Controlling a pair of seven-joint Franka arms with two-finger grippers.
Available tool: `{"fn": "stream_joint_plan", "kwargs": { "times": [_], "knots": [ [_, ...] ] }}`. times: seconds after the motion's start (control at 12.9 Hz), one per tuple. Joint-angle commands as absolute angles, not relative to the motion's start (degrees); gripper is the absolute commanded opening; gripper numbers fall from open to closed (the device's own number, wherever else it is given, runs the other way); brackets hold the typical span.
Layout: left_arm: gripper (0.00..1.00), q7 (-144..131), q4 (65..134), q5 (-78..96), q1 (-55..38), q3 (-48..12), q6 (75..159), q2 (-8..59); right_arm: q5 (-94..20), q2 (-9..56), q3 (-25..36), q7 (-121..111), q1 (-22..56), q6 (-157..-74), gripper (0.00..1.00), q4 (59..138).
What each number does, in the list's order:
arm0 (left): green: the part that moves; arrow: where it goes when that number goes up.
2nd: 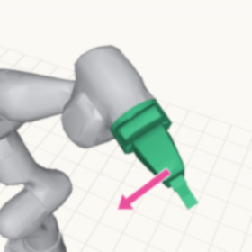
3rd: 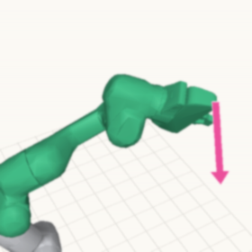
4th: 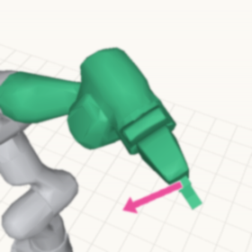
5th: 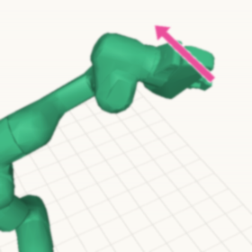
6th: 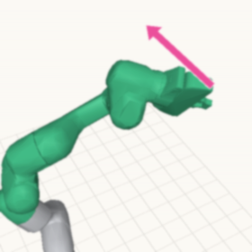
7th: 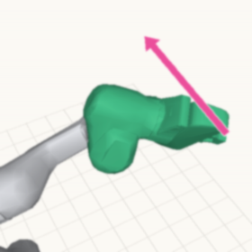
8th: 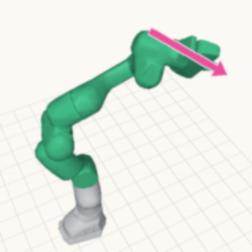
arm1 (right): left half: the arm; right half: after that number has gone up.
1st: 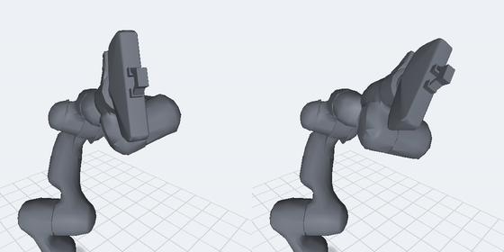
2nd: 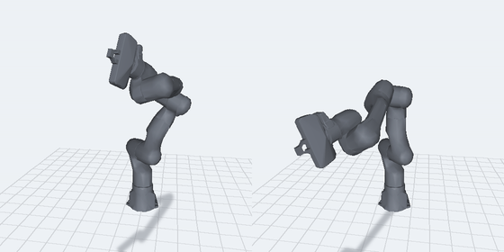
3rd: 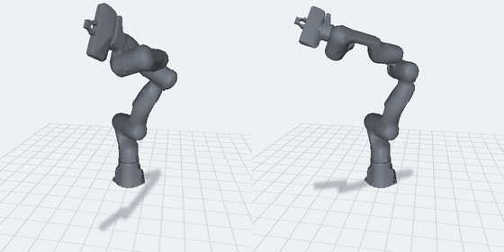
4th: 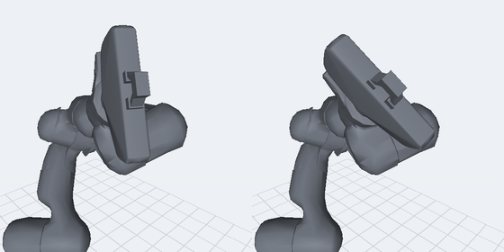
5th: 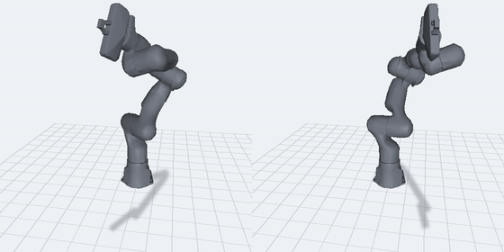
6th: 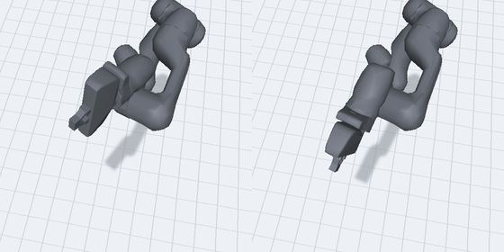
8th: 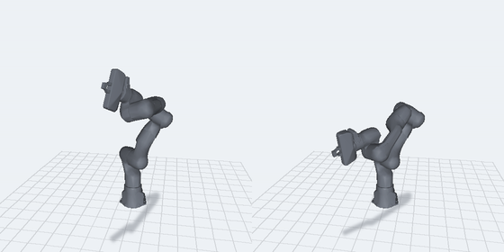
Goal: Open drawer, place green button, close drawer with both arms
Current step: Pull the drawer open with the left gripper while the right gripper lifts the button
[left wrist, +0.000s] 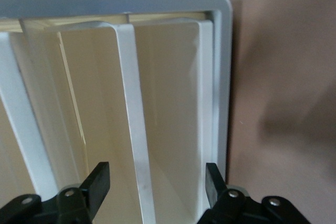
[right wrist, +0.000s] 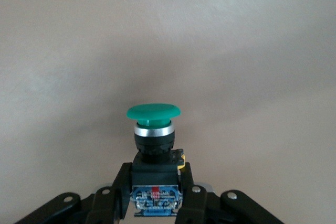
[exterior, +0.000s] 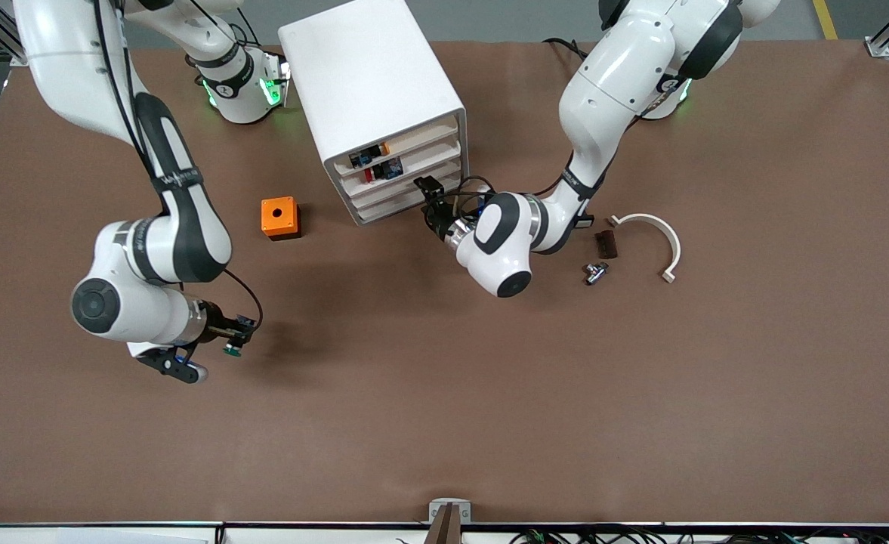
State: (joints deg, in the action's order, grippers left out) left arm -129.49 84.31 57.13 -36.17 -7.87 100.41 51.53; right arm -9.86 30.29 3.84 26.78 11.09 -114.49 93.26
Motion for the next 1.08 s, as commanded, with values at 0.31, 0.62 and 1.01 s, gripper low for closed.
{"fn": "stream_joint_plan", "kwargs": {
  "times": [0.31, 0.62, 1.01],
  "knots": [
    [0.08, -130.5, 83.9, 58.4, -36.7, -7.6, 98.1, 51.9, -10.1, 20.5, 3.5, 51.5, 15.3, -96.5, 0.00, 88.7],
    [0.00, -130.2, 83.7, 58.9, -35.8, -7.5, 98.1, 51.9, -10.2, 15.0, 3.5, 63.1, 18.4, -91.9, 0.00, 88.8],
    [0.01, -124.0, 81.5, 58.7, -28.9, -6.9, 98.3, 52.3, -9.6, 14.2, 3.5, 82.9, 27.0, -92.0, 0.00, 89.1]
  ]
}}
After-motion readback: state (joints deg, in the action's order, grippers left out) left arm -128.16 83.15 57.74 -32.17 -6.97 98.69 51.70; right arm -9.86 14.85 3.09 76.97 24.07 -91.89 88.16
